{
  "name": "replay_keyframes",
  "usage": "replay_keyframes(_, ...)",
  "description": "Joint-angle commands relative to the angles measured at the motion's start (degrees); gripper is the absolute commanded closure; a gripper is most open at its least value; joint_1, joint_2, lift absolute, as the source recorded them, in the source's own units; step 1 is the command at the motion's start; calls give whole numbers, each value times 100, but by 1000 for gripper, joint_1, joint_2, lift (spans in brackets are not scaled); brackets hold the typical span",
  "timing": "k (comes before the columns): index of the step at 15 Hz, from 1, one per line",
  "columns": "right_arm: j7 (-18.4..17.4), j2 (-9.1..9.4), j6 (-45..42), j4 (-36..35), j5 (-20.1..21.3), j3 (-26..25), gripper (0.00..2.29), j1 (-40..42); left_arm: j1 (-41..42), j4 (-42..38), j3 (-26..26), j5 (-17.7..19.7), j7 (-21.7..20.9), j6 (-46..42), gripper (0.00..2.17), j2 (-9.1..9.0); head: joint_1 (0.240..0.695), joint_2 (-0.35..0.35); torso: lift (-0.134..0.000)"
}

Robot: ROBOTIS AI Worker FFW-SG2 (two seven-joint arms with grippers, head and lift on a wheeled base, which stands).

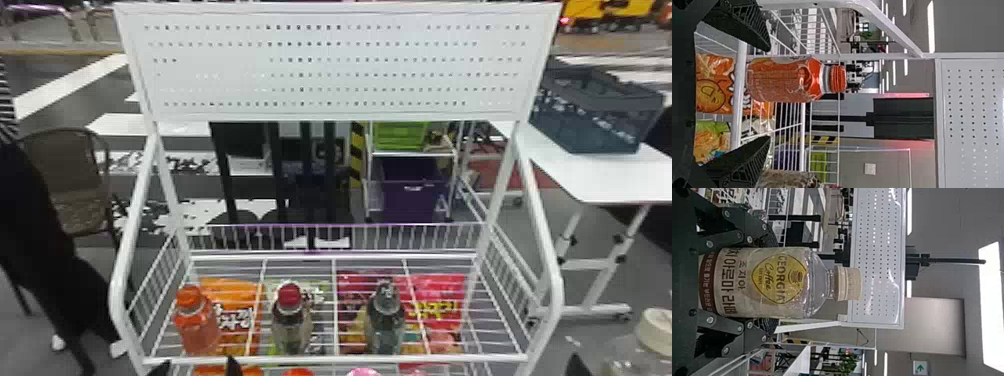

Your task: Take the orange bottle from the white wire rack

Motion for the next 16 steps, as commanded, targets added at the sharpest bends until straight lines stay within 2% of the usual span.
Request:
replay_keyframes(1, 0, 5, 0, -9, 2, -9, 1008, 15, -278, 315, 9, 17, -15, -9, 90, 2, 499, 0, 0)
replay_keyframes(7, 0, 5, 70, -80, 37, -17, 1008, 50, -788, 702, 61, 78, -94, -9, 87, 28, 499, 0, 0)
replay_keyframes(13, 0, 5, 158, -123, 37, -79, 1004, 76, -1315, 1071, 61, 386, -384, -9, 87, 20, 499, 0, 0)
replay_keyframes(14, 9, 5, 158, -141, 37, -105, 1004, 102, -1350, 1124, 61, 394, -393, 9, 124, 11, 499, 0, 0)
replay_keyframes(16, 9, 5, 141, -167, -16, -176, 1008, 138, -1386, 1177, 79, 491, -560, 9, 431, 20, 499, 0, 0)
